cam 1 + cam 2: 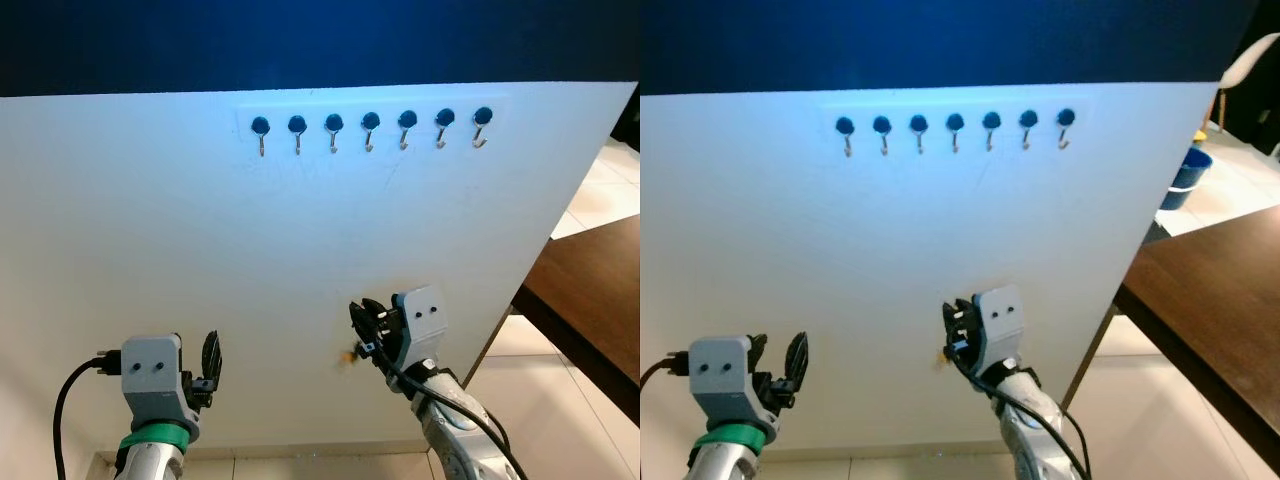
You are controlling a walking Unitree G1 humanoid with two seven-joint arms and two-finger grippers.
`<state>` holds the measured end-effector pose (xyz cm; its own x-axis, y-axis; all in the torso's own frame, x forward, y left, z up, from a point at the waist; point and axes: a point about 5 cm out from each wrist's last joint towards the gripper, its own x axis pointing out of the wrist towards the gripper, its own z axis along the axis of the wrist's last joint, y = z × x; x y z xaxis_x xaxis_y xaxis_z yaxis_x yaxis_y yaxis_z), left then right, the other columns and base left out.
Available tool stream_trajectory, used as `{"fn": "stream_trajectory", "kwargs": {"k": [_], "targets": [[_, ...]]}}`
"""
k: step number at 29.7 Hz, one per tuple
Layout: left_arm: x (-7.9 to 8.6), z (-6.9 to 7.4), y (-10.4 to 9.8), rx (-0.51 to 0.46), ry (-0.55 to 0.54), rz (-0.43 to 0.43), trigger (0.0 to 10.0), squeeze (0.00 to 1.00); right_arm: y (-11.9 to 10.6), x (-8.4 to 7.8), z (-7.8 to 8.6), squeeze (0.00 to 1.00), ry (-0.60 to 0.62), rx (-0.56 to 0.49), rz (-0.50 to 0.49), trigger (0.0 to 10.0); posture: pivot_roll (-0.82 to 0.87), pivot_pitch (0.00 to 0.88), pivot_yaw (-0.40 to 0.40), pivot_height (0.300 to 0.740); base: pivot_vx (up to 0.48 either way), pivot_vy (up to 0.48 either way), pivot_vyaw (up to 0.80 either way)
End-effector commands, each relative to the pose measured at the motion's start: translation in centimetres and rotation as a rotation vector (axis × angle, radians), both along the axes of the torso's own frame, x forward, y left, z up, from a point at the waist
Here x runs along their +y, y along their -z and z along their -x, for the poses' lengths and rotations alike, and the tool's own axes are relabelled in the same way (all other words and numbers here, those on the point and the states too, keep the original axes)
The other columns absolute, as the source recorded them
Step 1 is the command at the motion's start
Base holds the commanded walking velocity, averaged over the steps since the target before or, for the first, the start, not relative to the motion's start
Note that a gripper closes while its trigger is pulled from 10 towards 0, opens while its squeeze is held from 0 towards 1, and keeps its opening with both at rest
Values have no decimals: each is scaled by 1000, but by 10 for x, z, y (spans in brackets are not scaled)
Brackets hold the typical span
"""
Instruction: Hang keys on a hook
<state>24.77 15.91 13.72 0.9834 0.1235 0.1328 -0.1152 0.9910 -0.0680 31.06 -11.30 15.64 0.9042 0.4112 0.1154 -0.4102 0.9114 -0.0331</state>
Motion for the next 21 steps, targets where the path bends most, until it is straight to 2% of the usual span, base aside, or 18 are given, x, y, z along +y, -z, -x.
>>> {"fn": "stream_trajectory", "kwargs": {"k": [1,7,12,14,21], "targets": [[4,2,5,23,-24,-5,10000,0,2,2,0,0,-12,3,8,10000,-170,96,103,740,0,0,0],[6,2,3,12,-33,-8,10000,0,4,3,1,0,-15,8,14,10000,-168,102,102,740,0,0,0],[7,3,-1,-16,-46,-27,10000,0,5,3,1,0,-16,11,16,10000,-168,102,102,740,0,-384,0],[7,3,0,-9,-52,-6,10000,0,4,3,1,0,-17,10,17,10000,-169,108,103,740,0,-469,0],[10,4,4,24,-64,41,10000,0,0,5,0,0,-31,-6,24,10000,-170,108,101,740,0,0,0]]}}
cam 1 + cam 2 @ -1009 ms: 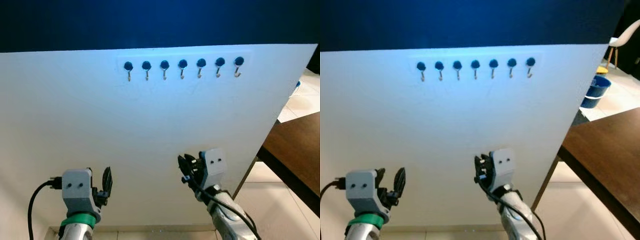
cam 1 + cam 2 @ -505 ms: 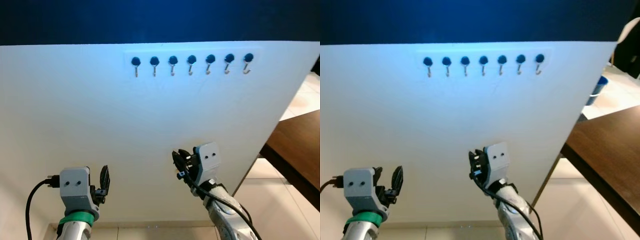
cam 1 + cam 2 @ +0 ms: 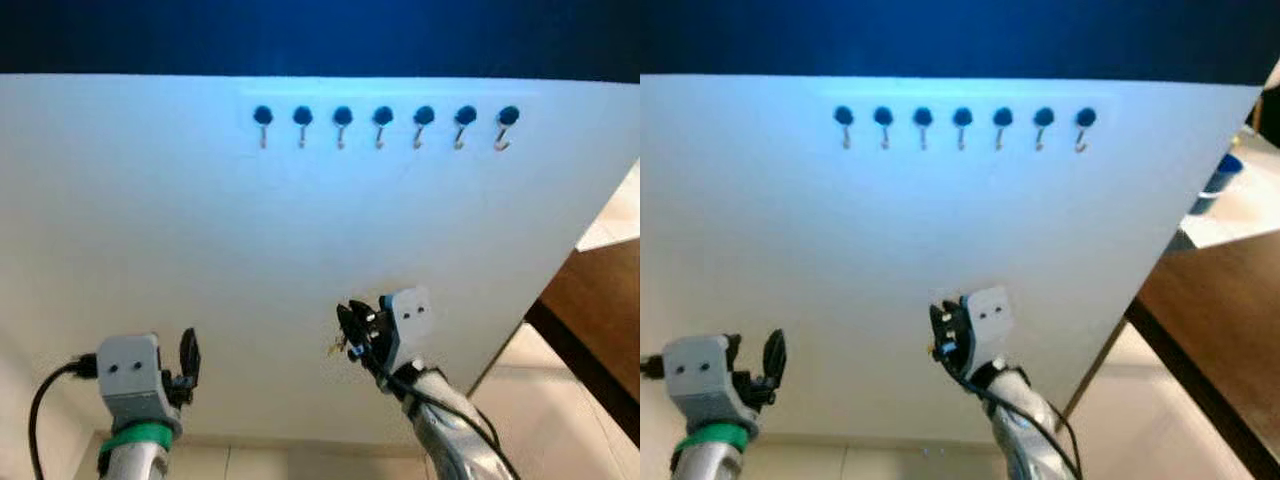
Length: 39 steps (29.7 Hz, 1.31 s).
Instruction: Hang keys on a hook
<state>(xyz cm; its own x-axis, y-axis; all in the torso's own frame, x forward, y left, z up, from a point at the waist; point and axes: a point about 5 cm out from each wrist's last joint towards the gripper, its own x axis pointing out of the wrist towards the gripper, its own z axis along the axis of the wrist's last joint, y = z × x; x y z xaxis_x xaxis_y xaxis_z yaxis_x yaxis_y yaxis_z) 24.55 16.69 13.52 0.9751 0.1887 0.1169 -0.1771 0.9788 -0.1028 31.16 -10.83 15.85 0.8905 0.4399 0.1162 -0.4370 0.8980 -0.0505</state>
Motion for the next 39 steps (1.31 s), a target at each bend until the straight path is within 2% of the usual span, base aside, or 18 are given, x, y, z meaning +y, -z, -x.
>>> {"fn": "stream_trajectory", "kwargs": {"k": [1,8,16,20,21,23,24,25,30,32,39], "targets": [[2,2,2,15,2,4,10000,0,1,1,1,0,-4,-3,9,10000,-170,108,101,740,0,0,0],[1,2,3,20,5,3,10000,0,-13,7,0,0,-32,-34,-18,10000,-172,108,101,740,0,0,0],[-1,1,3,21,7,1,10000,0,-60,16,-2,0,-92,-178,-126,10000,-180,114,101,740,0,0,0],[-1,0,2,20,4,6,10000,0,-74,17,-3,0,-86,-229,-151,10000,-182,125,98,740,0,0,0],[-1,0,2,20,4,6,10000,0,-74,17,-3,0,-86,-229,-151,10000,-182,125,98,740,0,0,0],[-1,0,3,20,1,11,10000,0,-105,23,-4,0,-122,-337,-144,10000,-184,130,100,740,0,0,0],[-1,0,3,20,1,11,10000,0,-105,23,-4,0,-122,-337,-144,10000,-184,130,100,740,0,0,0],[-1,0,3,20,0,13,10000,0,-123,31,-4,0,-191,-387,-108,10000,-184,130,100,740,0,0,0],[-1,0,3,19,1,15,10000,0,-137,36,-8,0,-259,-432,-39,10000,-185,132,102,740,0,0,0],[-2,-1,2,17,1,15,10000,0,-151,35,-14,0,-275,-447,-55,10000,-182,131,101,740,0,0,0],[1,1,2,17,-11,13,10000,0,-166,27,-24,0,-248,-474,-63,10000,-176,131,97,740,0,0,0]]}}
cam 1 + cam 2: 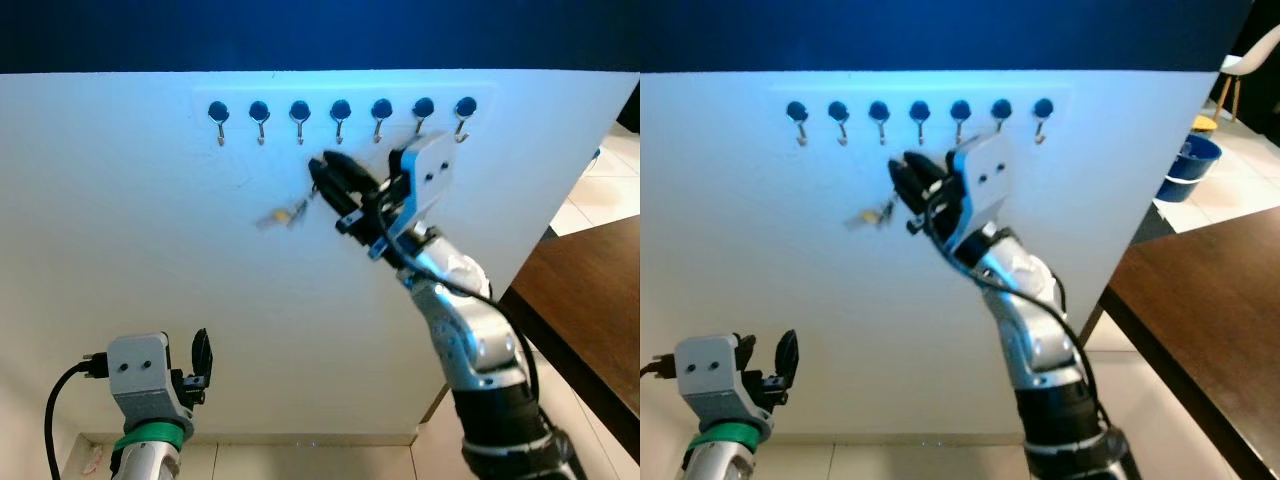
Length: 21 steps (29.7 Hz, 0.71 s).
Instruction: Hang keys on a hook
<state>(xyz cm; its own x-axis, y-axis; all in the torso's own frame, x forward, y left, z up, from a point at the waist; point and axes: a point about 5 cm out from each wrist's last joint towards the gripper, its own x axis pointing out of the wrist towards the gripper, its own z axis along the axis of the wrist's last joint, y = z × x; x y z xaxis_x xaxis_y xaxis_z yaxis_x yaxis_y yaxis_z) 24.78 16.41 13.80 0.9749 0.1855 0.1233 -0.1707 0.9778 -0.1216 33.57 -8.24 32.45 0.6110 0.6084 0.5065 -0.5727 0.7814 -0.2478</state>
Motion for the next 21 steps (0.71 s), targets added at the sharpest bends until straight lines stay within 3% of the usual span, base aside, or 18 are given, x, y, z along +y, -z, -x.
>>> {"fn": "stream_trajectory", "kwargs": {"k": [1,14,21], "targets": [[4,3,5,27,-17,-5,10000,0,-4,-1,-4,0,10,-13,-12,10000,-173,132,102,740,0,0,0],[5,2,3,24,-14,-10,10000,0,-21,-2,-11,0,-9,-41,-54,10000,-171,131,108,740,0,0,0],[5,4,3,26,-16,-13,10000,0,-10,22,-12,0,-175,3,97,10000,-160,130,102,740,0,0,0]]}}
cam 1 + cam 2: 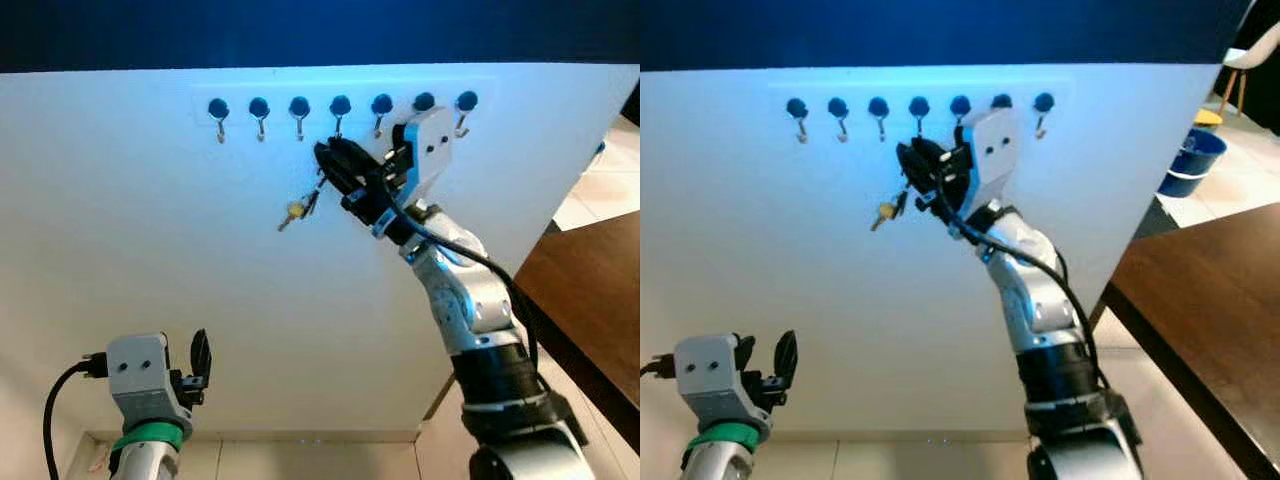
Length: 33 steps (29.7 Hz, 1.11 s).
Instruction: Hang keys on a hook
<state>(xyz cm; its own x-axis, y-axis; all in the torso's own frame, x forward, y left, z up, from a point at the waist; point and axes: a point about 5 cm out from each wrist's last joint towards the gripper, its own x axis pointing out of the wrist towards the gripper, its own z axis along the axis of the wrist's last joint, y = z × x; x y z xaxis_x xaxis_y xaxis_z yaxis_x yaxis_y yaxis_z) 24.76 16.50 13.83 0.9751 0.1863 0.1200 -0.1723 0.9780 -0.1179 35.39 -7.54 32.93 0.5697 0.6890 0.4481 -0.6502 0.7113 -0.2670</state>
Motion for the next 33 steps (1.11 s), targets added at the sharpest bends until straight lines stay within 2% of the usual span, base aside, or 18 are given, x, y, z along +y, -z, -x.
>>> {"fn": "stream_trajectory", "kwargs": {"k": [1,10,11,17,20,21,22,29,33], "targets": [[4,4,4,23,-15,-10,10000,0,-2,17,8,0,-103,-32,57,10000,-160,130,102,740,0,0,0],[5,5,4,26,-14,-11,10000,0,4,26,15,0,-181,-34,98,10000,-160,130,102,740,0,0,0],[5,4,4,24,-12,-10,10000,0,1,29,17,0,-225,-36,96,10000,-160,130,102,740,0,0,0],[5,4,4,24,-12,-9,10000,0,-4,32,17,0,-256,-47,87,10000,-160,130,102,740,0,0,0],[5,4,4,22,-13,-9,10000,0,-18,28,10,0,-198,-65,-47,10000,-160,130,102,740,0,0,0],[5,4,4,22,-13,-9,10000,0,-18,28,10,0,-198,-65,-47,10000,-160,130,102,740,0,0,0],[4,4,3,21,-14,-10,10000,0,-26,24,5,0,-168,-67,-119,10000,-159,133,100,740,0,0,0],[5,4,3,23,-18,-10,10000,0,-40,17,1,0,-146,-73,-218,10000,-159,133,100,740,0,0,0],[6,5,4,24,-18,-10,10000,0,-43,15,1,0,-148,-78,-230,10000,-159,133,100,740,0,0,0]]}}
